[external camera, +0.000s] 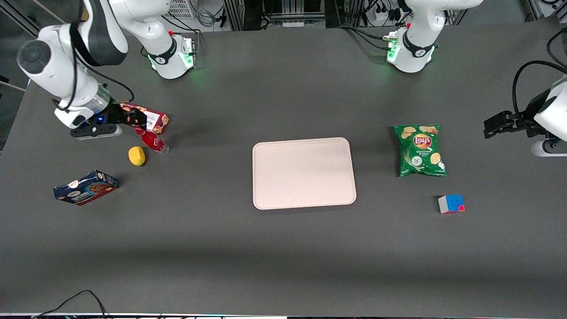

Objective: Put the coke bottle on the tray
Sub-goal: 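Move the right gripper down toward the red Coca-Cola bottle, then close the right gripper around the bottle's cap end, then lift the bottle off the table with the right gripper, then carry the bottle over the white tray with the right gripper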

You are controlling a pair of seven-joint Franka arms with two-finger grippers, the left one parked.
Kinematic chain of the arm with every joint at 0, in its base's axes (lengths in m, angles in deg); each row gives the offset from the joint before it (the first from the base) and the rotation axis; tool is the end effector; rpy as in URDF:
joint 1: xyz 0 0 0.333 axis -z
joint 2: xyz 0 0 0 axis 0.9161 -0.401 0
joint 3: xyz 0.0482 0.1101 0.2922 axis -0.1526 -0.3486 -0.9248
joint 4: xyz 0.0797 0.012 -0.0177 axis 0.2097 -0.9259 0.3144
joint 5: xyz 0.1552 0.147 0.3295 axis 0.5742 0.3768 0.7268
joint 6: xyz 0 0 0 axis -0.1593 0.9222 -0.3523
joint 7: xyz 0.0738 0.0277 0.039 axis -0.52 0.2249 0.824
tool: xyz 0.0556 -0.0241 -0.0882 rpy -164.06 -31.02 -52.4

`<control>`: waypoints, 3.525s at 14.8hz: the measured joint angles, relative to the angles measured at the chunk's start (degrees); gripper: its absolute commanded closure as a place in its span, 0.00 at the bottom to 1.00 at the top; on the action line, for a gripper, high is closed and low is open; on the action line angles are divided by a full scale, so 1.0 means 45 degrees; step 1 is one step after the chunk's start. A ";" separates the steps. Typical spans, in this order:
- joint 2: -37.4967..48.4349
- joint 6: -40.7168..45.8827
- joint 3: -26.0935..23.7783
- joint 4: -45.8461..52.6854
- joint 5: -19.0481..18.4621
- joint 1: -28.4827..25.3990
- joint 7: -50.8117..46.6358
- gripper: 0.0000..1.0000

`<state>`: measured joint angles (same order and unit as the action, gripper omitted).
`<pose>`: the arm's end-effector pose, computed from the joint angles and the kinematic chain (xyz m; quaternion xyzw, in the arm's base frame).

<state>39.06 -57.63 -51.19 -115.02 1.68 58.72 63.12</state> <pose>0.4361 0.0224 0.3968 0.9992 0.0397 -0.0031 0.0026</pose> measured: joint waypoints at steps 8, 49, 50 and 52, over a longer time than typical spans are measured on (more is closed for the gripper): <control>-0.0017 -0.1774 0.0003 -0.1786 -0.0231 0.0083 0.0432 0.00; -0.0689 0.7062 -0.2936 0.7520 0.0691 0.0292 -0.1918 1.00; -0.1155 0.7285 -0.3516 0.8313 0.0831 0.0278 -0.2750 1.00; -0.2367 0.7431 -0.4751 0.9849 0.0920 0.0247 -0.4647 1.00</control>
<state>28.41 -24.19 -72.57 -70.70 5.82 59.84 42.21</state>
